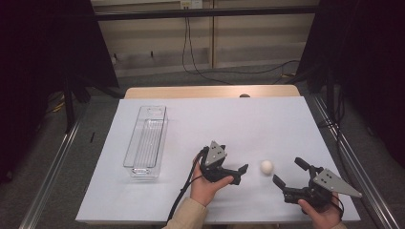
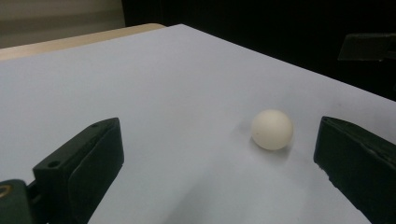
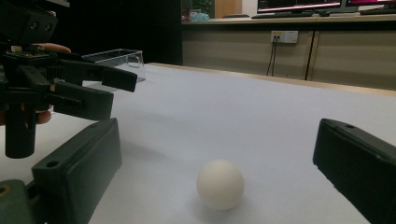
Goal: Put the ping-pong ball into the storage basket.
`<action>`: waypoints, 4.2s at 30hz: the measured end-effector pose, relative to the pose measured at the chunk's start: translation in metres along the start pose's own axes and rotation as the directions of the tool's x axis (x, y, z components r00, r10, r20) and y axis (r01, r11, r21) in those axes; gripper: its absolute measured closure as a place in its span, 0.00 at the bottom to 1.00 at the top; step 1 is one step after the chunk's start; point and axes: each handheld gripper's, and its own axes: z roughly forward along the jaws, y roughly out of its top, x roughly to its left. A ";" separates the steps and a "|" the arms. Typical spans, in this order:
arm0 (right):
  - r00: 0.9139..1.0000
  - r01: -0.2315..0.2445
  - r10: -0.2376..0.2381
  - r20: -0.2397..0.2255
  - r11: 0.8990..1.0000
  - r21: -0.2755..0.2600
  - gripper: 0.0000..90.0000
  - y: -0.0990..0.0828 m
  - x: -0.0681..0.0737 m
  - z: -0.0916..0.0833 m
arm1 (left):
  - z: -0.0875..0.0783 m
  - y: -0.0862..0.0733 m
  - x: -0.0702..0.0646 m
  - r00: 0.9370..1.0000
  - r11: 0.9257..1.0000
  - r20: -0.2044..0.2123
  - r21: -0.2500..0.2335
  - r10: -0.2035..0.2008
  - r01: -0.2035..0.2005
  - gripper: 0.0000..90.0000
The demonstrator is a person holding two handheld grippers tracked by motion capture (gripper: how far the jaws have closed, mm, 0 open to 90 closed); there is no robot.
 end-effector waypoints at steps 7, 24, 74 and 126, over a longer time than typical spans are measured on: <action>1.000 0.004 -0.004 0.002 1.000 -0.003 0.01 0.000 0.000 0.000 | 0.003 0.000 -0.002 1.000 1.000 0.004 0.009 -0.003 0.003 0.02; 1.000 -0.004 0.004 0.007 1.000 -0.007 0.01 0.001 0.000 0.000 | 0.013 0.002 -0.007 1.000 1.000 0.023 0.026 0.006 -0.007 0.02; 1.000 -0.001 0.001 -0.002 1.000 0.000 0.01 0.000 0.000 0.001 | 0.039 0.008 -0.018 0.998 0.995 0.056 0.097 0.026 -0.031 0.02; 1.000 -0.011 0.011 0.001 1.000 -0.004 0.01 0.001 0.001 0.000 | 0.063 0.012 -0.030 0.995 0.985 0.081 0.156 0.061 -0.073 0.05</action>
